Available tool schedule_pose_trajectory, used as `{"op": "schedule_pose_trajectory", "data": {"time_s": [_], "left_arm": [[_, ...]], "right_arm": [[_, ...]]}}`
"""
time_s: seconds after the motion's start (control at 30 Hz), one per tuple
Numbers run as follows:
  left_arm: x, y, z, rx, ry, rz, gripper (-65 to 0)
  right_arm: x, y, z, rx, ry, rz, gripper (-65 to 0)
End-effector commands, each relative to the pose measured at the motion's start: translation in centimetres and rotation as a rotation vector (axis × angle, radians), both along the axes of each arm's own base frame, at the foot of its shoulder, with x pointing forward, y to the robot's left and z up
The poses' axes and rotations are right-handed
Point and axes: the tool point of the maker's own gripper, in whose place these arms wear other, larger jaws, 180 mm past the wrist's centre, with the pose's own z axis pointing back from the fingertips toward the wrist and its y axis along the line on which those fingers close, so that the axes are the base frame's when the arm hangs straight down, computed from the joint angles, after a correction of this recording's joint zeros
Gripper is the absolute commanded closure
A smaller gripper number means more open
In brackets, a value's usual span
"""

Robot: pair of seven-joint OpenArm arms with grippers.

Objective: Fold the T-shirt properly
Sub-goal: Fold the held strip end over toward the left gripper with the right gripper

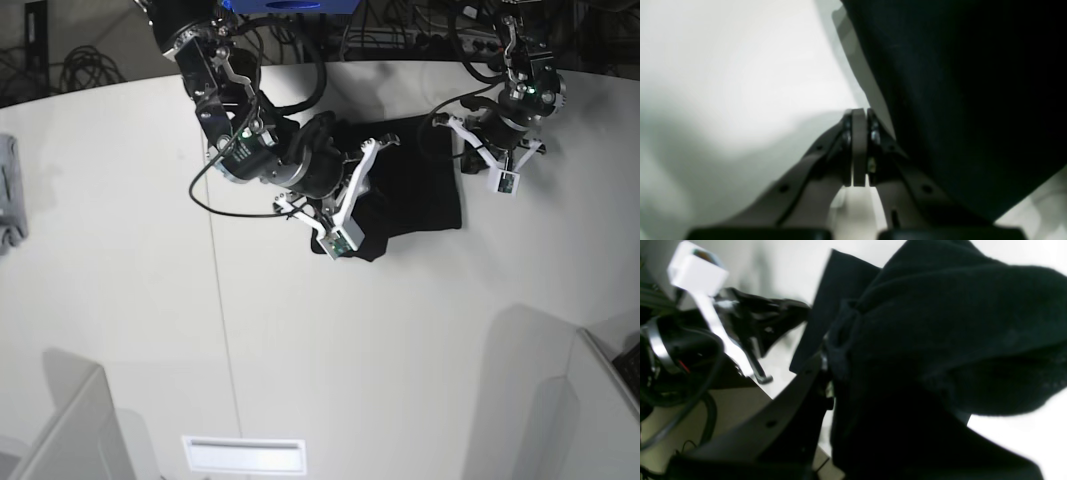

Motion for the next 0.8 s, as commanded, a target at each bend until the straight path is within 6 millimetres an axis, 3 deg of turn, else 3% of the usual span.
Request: {"op": "schedule_pose_trajectory", "data": {"time_s": [0.0, 0.17, 0.27, 0.43, 0.57, 0.77], "left_arm": [[0.7, 0.1, 0.9, -0.002, -0.039, -0.004, 0.0], [-0.4, 0.3, 0.6, 0.005, -0.019, -0.005, 0.0], [-1.1, 1.8, 0.6, 0.020, -0.011, 0.032, 0.0], [-2.4, 4.6, 0.7, 0.048, 0.001, 0.103, 0.0], [-3.2, 6.2, 0.8, 0.068, 0.007, 0.143, 0.0], [-3.5, 6.5, 0.8, 0.072, 0.011, 0.151, 0.0]], "right_arm": [[0.7, 0.3, 0.4, 0.014, -0.017, -0.006, 0.0], [1.2, 0.2, -2.0, -0.010, 0.010, -0.022, 0.0], [1.4, 0.2, -2.6, -0.014, 0.017, -0.028, 0.0], [1.3, 0.4, -2.5, -0.005, 0.020, -0.031, 0.0], [2.3, 0.2, -2.1, 0.002, 0.040, -0.107, 0.0], [2.8, 0.6, -1.5, 0.012, 0.031, -0.103, 0.0]]}}
